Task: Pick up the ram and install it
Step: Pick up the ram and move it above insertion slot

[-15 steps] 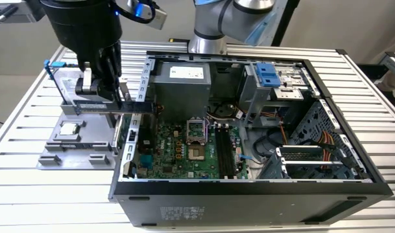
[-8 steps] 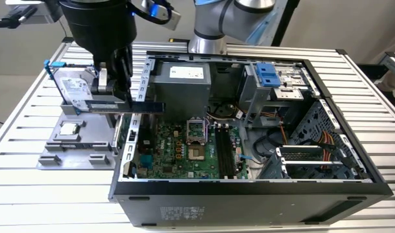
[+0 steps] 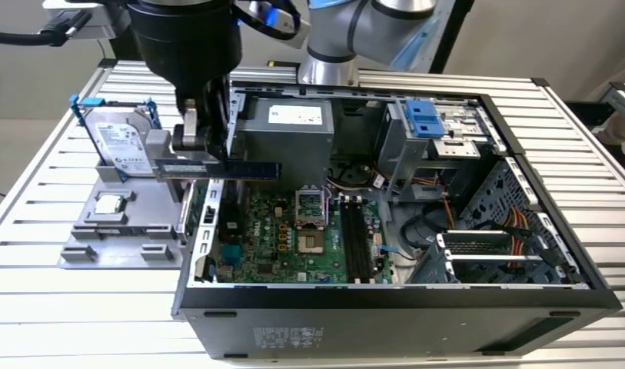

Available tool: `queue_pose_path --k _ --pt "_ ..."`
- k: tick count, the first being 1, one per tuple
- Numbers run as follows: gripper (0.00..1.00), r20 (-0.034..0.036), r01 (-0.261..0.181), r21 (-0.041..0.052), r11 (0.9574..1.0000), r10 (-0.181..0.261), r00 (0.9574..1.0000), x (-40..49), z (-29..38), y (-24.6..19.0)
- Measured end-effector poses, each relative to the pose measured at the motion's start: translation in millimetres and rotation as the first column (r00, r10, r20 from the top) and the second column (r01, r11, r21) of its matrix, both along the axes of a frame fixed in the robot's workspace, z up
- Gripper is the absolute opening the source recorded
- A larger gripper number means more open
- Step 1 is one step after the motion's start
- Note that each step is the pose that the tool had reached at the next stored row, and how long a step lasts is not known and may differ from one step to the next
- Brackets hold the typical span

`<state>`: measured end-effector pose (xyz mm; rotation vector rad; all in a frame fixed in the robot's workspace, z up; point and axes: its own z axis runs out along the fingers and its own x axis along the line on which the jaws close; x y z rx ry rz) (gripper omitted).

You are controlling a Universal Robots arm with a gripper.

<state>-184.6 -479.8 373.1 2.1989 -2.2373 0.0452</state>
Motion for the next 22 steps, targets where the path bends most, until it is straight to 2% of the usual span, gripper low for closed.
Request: queue_pose_path --k 22 --pt "0.00 -0.0025 -0.001 0.0000 1.0000 0.001 1.0000 53.9 0.0 0.0"
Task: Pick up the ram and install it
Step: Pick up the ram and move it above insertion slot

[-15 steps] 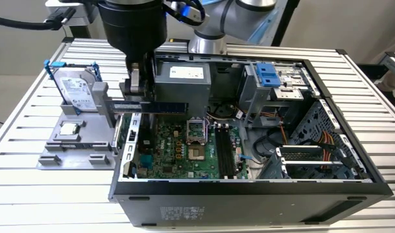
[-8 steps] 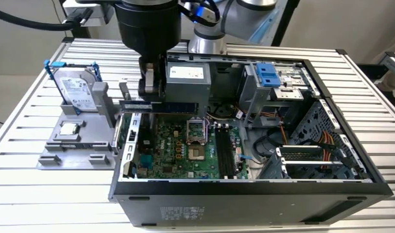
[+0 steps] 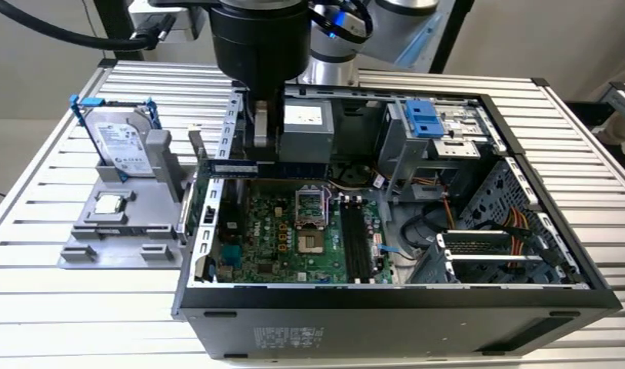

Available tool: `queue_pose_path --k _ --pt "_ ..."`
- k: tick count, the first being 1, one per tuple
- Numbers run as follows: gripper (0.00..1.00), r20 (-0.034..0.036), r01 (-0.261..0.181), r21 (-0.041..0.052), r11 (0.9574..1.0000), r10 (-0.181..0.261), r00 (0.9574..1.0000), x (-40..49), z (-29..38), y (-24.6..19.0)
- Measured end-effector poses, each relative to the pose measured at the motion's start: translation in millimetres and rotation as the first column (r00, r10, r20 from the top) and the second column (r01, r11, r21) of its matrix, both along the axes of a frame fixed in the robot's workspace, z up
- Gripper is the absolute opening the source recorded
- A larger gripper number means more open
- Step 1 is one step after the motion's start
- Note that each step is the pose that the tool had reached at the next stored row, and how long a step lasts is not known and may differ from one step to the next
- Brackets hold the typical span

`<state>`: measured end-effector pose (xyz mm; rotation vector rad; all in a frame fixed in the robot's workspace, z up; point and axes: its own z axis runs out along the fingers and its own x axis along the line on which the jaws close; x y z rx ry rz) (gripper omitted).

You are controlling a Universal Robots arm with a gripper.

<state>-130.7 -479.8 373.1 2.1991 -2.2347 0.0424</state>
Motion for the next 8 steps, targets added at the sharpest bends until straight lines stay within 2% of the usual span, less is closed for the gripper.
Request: queue_pose_path --k 8 --pt "0.00 -0.0001 -0.002 0.0000 1.0000 0.002 1.0000 17.8 0.0 0.0"
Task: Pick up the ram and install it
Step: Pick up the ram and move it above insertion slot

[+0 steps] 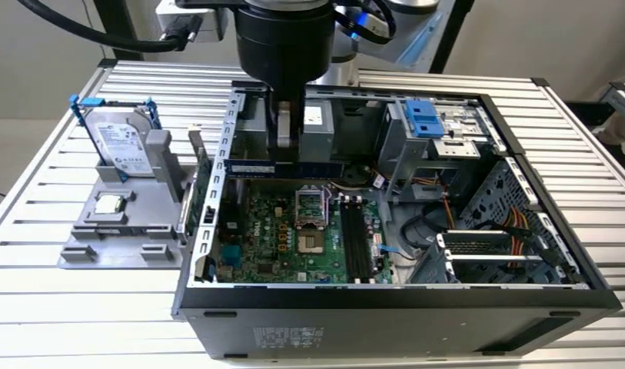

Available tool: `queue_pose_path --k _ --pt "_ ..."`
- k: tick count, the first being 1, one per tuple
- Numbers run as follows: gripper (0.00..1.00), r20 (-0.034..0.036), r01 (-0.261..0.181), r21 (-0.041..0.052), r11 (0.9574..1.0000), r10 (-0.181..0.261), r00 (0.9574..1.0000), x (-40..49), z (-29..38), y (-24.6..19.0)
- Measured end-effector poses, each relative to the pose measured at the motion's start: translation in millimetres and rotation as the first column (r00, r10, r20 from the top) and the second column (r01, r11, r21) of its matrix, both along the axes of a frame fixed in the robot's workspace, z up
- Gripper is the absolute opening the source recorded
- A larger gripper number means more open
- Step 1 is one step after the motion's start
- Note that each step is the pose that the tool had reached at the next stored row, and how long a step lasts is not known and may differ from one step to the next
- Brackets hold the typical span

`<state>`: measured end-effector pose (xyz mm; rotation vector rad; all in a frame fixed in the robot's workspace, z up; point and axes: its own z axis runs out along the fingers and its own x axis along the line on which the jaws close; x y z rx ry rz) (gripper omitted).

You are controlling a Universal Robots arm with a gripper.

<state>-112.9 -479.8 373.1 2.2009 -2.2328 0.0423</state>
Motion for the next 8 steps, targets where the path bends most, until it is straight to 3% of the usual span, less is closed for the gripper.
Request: queue_pose_path --k 8 --pt "0.00 -0.0002 -0.002 -0.0001 1.0000 0.002 1.0000 19.6 0.0 0.0"
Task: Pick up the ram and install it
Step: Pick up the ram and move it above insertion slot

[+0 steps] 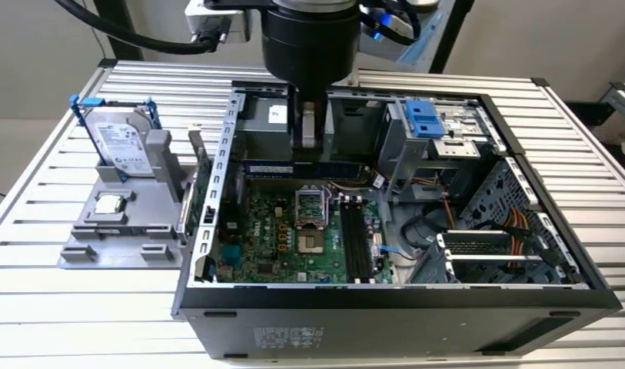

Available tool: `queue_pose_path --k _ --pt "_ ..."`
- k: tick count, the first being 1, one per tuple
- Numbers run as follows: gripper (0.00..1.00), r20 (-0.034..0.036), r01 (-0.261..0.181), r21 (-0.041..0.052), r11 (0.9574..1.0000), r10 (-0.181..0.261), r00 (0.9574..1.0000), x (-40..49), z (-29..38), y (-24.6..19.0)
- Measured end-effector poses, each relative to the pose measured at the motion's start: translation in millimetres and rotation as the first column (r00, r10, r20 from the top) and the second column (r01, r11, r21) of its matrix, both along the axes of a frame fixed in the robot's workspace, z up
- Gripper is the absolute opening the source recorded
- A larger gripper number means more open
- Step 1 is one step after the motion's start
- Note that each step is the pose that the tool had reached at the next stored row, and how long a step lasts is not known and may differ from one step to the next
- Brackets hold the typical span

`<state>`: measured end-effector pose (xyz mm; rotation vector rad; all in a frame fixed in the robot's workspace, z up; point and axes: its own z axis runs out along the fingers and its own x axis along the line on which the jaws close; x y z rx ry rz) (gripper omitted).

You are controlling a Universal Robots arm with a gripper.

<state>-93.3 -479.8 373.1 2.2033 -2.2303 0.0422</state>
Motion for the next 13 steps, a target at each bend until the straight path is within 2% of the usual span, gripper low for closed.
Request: queue_pose_path --k 13 --pt "0.00 -0.0003 -0.003 0.0000 1.0000 0.003 1.0000 31.0 0.0 0.0"
